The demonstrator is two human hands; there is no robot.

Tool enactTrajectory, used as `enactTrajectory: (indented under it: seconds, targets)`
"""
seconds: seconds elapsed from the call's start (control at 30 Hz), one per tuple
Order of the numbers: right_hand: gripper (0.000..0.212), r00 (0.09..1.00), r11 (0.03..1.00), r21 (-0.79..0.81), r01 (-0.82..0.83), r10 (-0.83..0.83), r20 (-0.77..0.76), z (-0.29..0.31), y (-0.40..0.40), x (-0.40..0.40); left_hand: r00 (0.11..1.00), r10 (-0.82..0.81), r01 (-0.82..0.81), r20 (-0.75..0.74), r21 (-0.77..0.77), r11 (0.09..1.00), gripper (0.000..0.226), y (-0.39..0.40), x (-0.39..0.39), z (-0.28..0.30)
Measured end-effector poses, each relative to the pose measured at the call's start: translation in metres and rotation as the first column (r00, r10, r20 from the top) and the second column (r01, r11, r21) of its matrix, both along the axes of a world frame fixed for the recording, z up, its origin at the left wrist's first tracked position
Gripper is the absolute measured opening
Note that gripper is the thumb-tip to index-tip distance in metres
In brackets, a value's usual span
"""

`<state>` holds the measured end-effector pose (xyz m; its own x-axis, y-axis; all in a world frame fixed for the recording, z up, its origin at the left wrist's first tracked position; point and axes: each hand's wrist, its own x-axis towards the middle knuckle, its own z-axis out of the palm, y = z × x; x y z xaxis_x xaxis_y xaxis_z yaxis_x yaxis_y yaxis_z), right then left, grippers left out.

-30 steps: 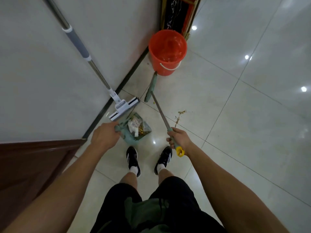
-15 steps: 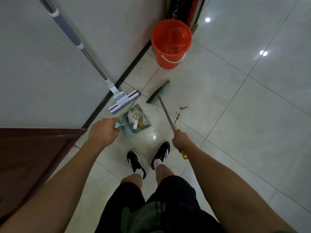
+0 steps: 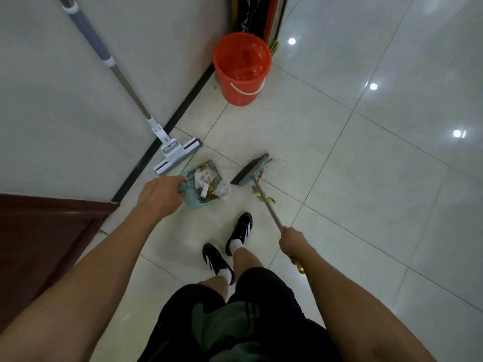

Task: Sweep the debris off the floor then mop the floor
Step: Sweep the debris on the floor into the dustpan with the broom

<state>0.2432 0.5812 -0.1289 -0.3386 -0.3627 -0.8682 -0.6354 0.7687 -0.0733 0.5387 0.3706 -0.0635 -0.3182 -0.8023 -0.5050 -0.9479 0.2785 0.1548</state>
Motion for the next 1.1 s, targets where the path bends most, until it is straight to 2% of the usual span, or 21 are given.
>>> enactTrajectory:
  seconds: [0.07, 0.2, 0.3, 0.37, 0.4, 0.5, 0.53, 0.63, 0.77, 0.87, 0.97, 1.1]
  targets:
    - [0.042, 0.999, 0.999, -0.018, 0.050, -0.050, 0.013, 0.006, 0.016, -0.004, 1.000, 0.000, 0.001, -0.020, 0.020, 1.000, 0.007, 0.009, -0.001, -0.001]
    - [0.044, 0.965, 0.956, -0.131, 0.263, -0.258, 0.055, 0.018, 0.047, -0.013, 0.999, -0.014, 0.017, -0.046, 0.057, 0.998, 0.011, 0.026, -0.007, -0.006]
    - [0.029, 0.983, 0.963, -0.212, 0.164, -0.177, -0.045, 0.027, 0.069, -0.020, 0.998, -0.007, 0.013, -0.058, 0.099, 0.995, 0.011, 0.037, -0.012, -0.011]
    - [0.027, 0.978, 0.971, -0.213, 0.108, -0.142, -0.150, 0.027, 0.079, -0.024, 0.997, 0.015, -0.007, -0.072, 0.115, 0.993, 0.011, 0.043, -0.016, -0.013]
    - [0.024, 0.971, 0.964, -0.210, 0.165, -0.196, -0.135, 0.027, 0.080, -0.026, 0.996, 0.029, -0.019, -0.080, 0.117, 0.993, 0.010, 0.046, -0.018, -0.013]
    - [0.019, 0.892, 0.870, -0.195, 0.452, -0.446, 0.076, 0.028, 0.064, -0.035, 0.994, 0.069, -0.060, -0.084, 0.104, 0.993, 0.008, 0.051, -0.026, -0.013]
    - [0.020, 0.880, 0.854, -0.211, 0.475, -0.464, 0.101, 0.028, 0.056, -0.041, 0.994, 0.074, -0.066, -0.078, 0.099, 0.993, 0.007, 0.052, -0.029, -0.014]
    - [0.017, 0.908, 0.872, -0.263, 0.413, -0.416, 0.048, 0.022, 0.038, -0.063, 0.993, 0.101, -0.096, -0.065, 0.084, 0.992, 0.004, 0.053, -0.040, -0.017]
    - [0.025, 0.967, 0.950, -0.239, 0.201, -0.232, -0.109, 0.014, 0.032, -0.090, 0.994, 0.101, -0.098, -0.046, 0.071, 0.993, 0.004, 0.053, -0.054, -0.019]
    - [0.033, 0.973, 0.974, -0.211, 0.076, -0.119, -0.198, 0.010, 0.026, -0.114, 0.994, 0.101, -0.099, -0.031, 0.057, 0.993, 0.003, 0.051, -0.063, -0.019]
    - [0.035, 0.969, 0.978, -0.200, 0.068, -0.112, -0.222, 0.000, 0.015, -0.135, 0.993, 0.119, -0.118, -0.007, 0.045, 0.992, 0.002, 0.050, -0.072, -0.019]
    - [0.032, 0.983, 0.986, -0.165, 0.038, -0.066, -0.171, -0.013, -0.003, -0.145, 0.994, 0.107, -0.107, 0.017, 0.012, 0.994, 0.006, 0.053, -0.079, -0.022]
